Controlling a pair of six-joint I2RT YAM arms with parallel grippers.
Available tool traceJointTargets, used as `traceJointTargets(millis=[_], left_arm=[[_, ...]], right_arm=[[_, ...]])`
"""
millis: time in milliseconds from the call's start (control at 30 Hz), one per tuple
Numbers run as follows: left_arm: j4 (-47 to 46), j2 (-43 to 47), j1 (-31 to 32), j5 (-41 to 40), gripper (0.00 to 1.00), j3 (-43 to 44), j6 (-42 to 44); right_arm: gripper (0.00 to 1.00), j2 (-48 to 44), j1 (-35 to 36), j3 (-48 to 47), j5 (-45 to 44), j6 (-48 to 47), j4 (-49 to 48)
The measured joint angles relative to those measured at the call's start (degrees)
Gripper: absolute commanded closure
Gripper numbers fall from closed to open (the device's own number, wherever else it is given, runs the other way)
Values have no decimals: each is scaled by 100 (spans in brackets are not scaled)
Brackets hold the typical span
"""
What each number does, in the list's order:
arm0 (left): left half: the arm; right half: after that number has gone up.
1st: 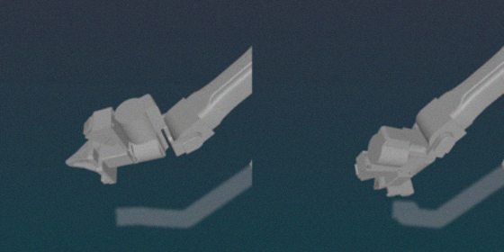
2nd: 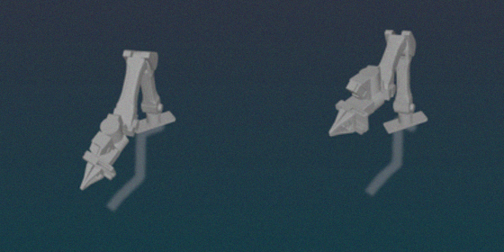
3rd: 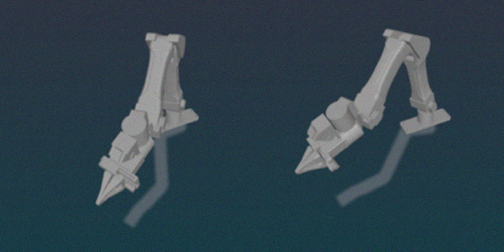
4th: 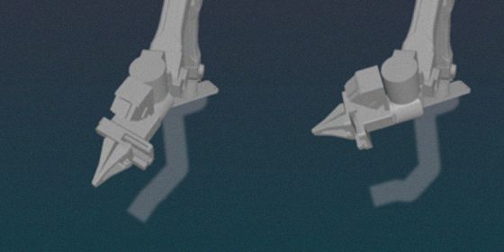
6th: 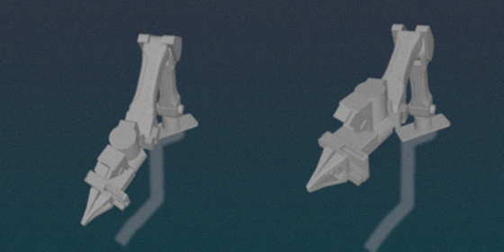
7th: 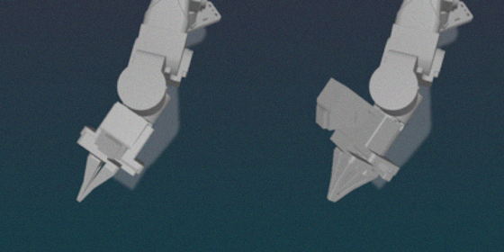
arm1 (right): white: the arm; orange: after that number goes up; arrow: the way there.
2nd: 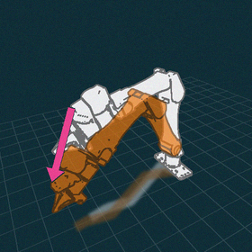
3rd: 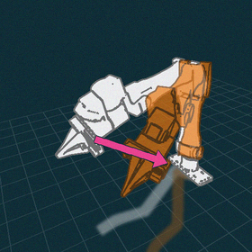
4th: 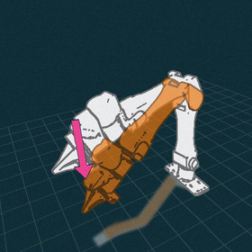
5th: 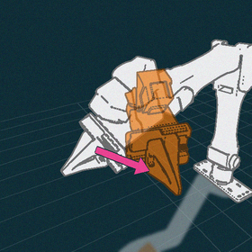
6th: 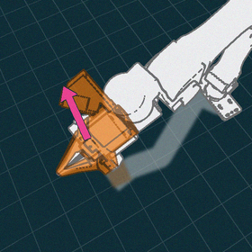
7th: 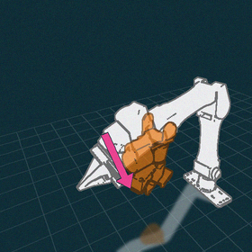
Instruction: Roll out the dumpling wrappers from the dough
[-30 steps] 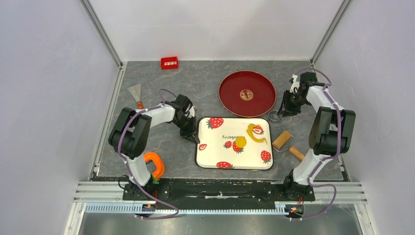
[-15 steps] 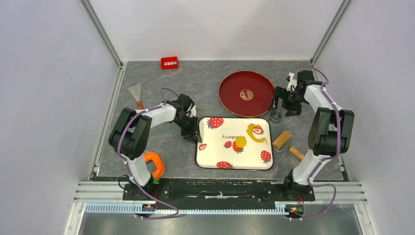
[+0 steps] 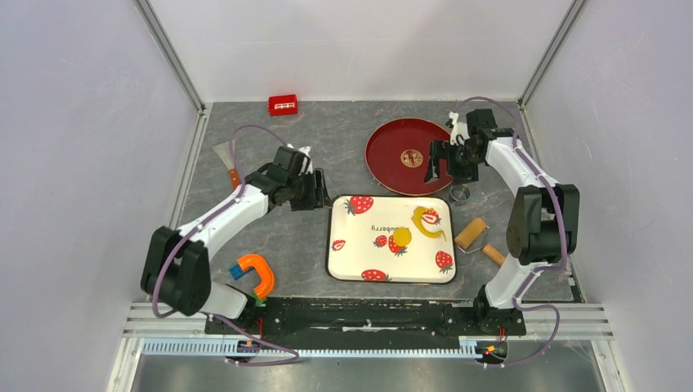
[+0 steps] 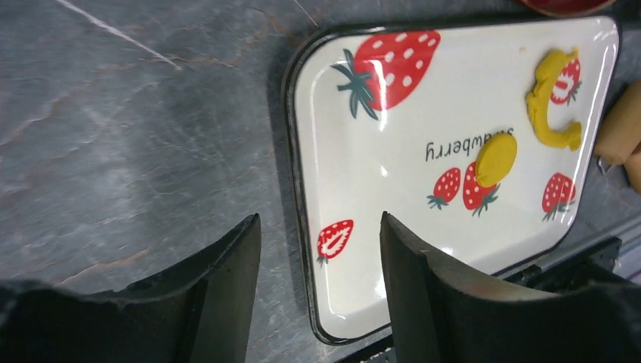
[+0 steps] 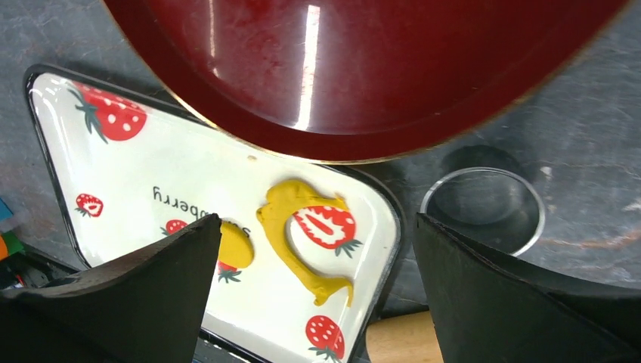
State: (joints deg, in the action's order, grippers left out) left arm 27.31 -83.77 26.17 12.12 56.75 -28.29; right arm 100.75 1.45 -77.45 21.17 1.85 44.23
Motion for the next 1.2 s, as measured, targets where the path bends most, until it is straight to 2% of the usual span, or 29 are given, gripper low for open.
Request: traceJointTargets(millis=[233,500,833,1200], left_arm=[[105,785,-540,-885,32,-199,0],[621,737,-1506,-1493,32,-179,4],[1325,-525,-2575,-1827,33,675,35],[1631,-1578,-3351,-1985,35,1799,269]], right_arm=[[2,-28,404,0,22,-2,-4],[2,-225,664,313,48,35,-181],[2,-330,925,715,114,131,-249],[2,-374,997,774,127,157,-267]])
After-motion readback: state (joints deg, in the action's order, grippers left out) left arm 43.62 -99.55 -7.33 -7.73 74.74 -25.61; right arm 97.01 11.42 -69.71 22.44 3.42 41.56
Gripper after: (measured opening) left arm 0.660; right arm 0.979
